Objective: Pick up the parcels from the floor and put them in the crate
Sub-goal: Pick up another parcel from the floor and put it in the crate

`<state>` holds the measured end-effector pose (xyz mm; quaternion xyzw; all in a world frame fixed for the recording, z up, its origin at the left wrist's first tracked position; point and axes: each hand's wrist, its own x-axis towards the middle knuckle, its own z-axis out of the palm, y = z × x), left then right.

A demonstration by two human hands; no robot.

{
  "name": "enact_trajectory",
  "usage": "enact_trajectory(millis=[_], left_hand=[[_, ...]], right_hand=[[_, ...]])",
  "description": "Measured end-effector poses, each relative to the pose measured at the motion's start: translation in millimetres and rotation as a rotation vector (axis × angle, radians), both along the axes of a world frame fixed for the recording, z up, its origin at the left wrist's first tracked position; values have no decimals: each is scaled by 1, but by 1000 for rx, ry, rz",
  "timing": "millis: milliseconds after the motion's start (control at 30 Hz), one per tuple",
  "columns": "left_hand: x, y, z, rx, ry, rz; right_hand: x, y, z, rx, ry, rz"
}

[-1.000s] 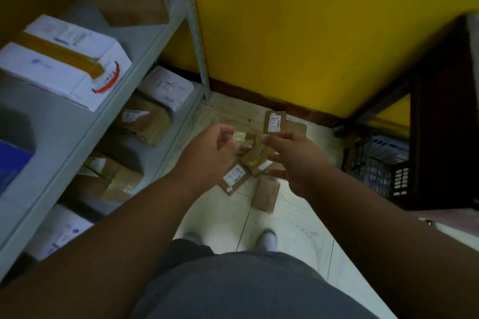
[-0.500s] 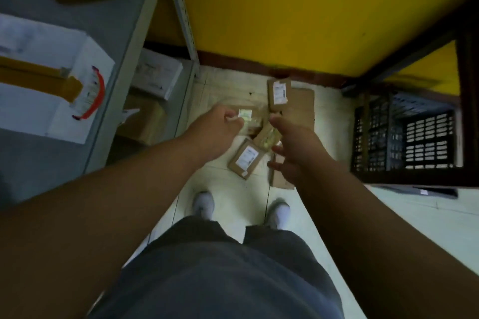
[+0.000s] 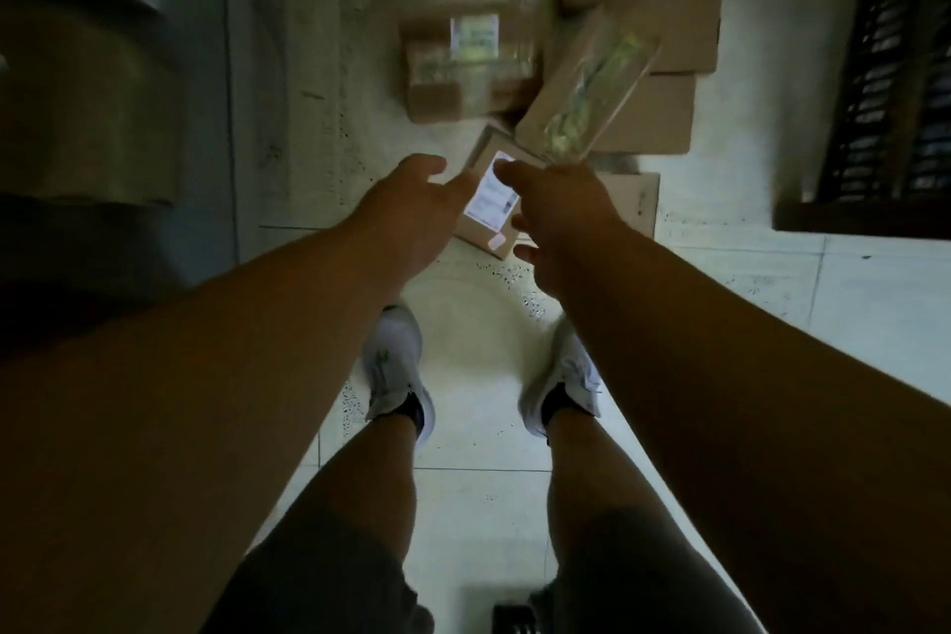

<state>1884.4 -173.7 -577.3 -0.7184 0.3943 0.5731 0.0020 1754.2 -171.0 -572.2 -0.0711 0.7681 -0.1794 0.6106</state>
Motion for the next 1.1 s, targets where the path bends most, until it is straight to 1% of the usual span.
enact_trajectory(millis=[133, 267, 333, 400, 467, 500, 567, 667, 767, 867, 933, 1100], left_hand=[[-10, -2, -113, -1, -93, -52], [-18, -7, -210, -73, -187, -289], [-21, -9, -249, -32, -186, -255], [-23, -8, -284, 4, -203, -255], [-27, -6, -313, -10, -213, -278], [-29, -7, -323, -22, -216, -281], [-35, -11, -338, -18, -199, -219], [-39, -21, -329, 41, -231, -67], [-33, -23, -290, -6, -319, 29], [-25, -24, -225, -42, -315, 223], [-19, -27, -172, -66, -317, 284], [-8, -55, -35, -223, -273, 325]], right_hand=[[-10, 7, -112, 56, 35, 40], [-25, 18, -207, 134, 82, 103], [-29, 22, -248, 147, 103, 93], [-32, 22, -285, 159, 111, 54], [-34, 18, -312, 187, 120, 21], [-34, 16, -320, 202, 116, 6], [-36, 10, -330, 214, 76, -7], [-35, 7, -321, 208, 12, -31], [-29, 9, -283, 173, 29, -56], [-14, 8, -224, 98, 17, -109], [-4, 1, -179, 37, 52, -103], [7, -36, -41, -217, 217, 161]])
